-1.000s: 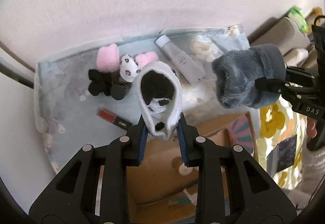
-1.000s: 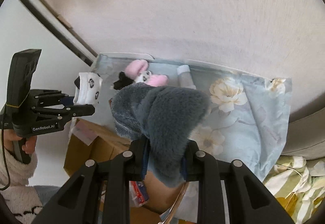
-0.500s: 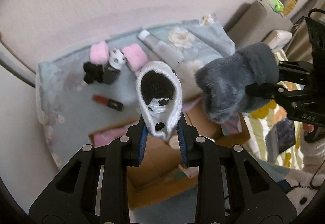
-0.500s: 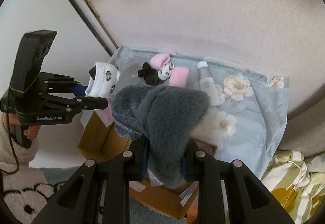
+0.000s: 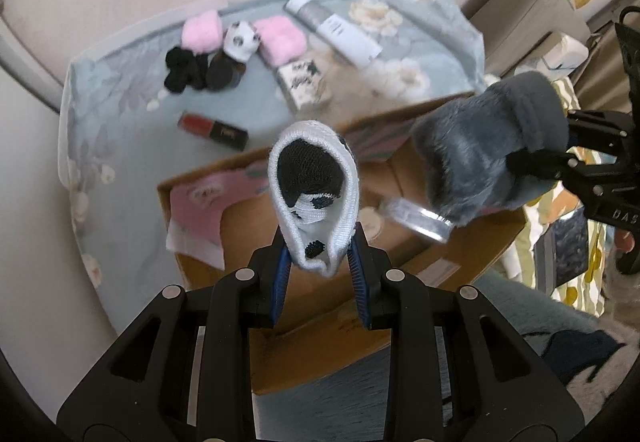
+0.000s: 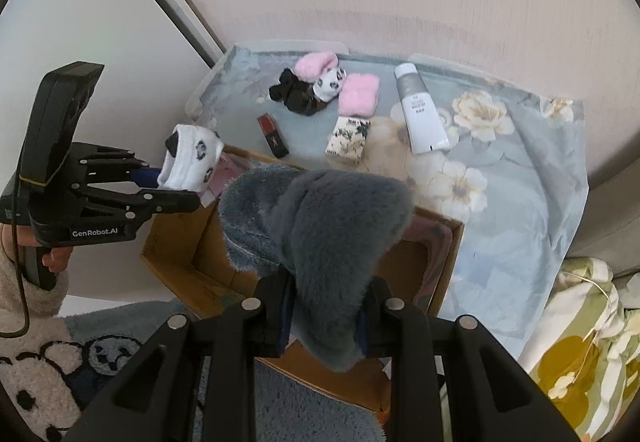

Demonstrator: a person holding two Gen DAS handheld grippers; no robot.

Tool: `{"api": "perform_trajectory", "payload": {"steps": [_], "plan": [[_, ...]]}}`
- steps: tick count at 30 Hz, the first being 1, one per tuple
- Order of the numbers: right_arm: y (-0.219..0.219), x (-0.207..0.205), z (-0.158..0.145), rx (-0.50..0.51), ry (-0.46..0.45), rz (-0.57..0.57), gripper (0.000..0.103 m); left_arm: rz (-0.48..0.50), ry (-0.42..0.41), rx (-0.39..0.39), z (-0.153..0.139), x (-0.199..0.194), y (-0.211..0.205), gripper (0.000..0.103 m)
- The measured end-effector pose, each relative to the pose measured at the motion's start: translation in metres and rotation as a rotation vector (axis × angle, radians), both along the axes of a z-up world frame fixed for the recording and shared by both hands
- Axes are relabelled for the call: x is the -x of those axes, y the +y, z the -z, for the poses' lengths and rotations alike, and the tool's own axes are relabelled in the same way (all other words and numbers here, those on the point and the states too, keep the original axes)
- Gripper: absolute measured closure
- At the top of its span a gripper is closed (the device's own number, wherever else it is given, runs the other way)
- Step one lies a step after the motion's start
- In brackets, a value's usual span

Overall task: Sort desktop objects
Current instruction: 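Carry the panda sock and grey mitten into the cardboard box and release both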

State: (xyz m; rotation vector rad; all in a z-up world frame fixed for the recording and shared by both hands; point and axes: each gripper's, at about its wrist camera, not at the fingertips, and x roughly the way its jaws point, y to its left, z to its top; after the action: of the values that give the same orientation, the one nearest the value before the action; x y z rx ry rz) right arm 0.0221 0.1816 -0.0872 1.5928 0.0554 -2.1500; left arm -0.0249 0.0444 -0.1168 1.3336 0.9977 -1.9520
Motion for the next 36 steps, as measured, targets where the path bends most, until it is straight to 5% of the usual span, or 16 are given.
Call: {"api": "perform_trajectory", "payload": {"steps": [8, 36], "plan": [[0.0, -0.001, 0.026, -0.022, -0.058, 0.016, 0.08, -0.011, -0.066, -0.021, 0.029, 0.003, 0.005, 0.078], [-0.018, 0.002, 0.041, 0.02, -0.116, -0.041, 0.076, -0.048, -0.126, -0.033, 0.047, 0.006, 0.018, 0.078]]}}
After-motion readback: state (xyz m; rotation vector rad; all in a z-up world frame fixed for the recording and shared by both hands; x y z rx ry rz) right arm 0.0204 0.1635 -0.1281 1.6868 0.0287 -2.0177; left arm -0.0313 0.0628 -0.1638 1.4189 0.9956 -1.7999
